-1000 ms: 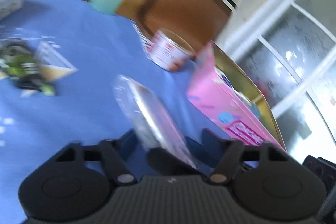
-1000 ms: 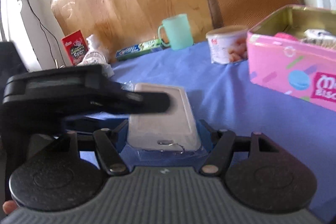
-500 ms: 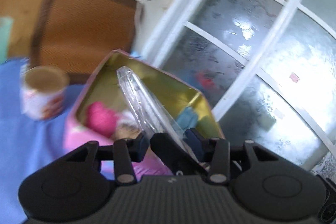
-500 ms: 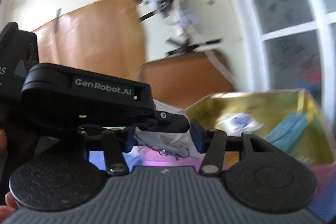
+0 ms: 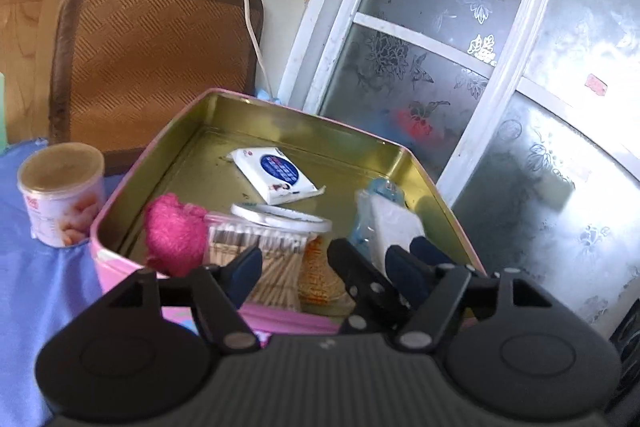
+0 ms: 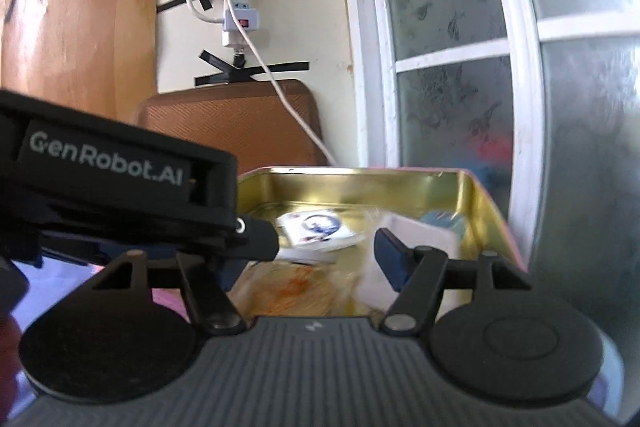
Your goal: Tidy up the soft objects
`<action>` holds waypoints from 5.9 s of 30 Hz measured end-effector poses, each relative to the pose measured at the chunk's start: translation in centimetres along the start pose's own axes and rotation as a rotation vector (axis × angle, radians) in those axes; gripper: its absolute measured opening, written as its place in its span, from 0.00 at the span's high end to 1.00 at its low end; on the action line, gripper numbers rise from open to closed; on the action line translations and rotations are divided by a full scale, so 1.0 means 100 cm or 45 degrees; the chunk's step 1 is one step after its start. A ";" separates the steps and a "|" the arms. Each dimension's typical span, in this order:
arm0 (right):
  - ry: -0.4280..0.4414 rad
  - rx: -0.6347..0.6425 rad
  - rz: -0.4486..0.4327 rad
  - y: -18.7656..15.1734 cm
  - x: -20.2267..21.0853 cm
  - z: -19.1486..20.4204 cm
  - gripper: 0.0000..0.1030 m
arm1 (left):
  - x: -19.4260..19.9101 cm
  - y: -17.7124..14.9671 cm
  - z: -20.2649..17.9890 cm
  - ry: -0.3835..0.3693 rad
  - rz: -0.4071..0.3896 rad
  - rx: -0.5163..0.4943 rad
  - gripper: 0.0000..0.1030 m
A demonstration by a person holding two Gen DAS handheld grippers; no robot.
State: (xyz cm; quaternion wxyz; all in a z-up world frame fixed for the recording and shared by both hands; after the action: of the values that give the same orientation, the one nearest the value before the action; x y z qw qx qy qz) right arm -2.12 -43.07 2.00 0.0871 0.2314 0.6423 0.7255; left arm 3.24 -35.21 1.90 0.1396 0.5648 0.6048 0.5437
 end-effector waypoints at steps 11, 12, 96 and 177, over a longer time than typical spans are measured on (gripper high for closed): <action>0.159 0.056 0.003 0.000 0.025 0.054 0.32 | 0.095 -0.008 0.060 0.128 -0.192 0.088 0.33; 0.188 0.072 0.001 0.000 0.028 0.063 0.32 | 0.108 -0.013 0.072 0.162 -0.211 0.109 0.33; 0.249 -0.253 0.089 0.008 0.032 0.043 0.58 | 0.092 -0.013 0.080 0.475 -0.046 -0.049 0.30; 0.089 -0.409 0.285 -0.034 0.081 0.077 0.00 | 0.174 -0.094 0.105 0.658 0.017 -0.072 0.00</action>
State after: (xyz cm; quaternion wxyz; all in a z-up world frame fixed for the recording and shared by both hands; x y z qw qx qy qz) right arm -6.41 -32.27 1.08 0.0194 0.2589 0.4912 0.8315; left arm 0.90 -13.31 -1.90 -0.0075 0.4071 0.6011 0.6877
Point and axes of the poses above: each gripper's, at about its wrist camera, not at the fingertips, and x roughly against the way its jaws point, z to its left, y to its top, the point moved 8 cm from there along -x, roughly the way its jaws point, and after that the axes turned 8 degrees about -y, right-handed, at the moved point
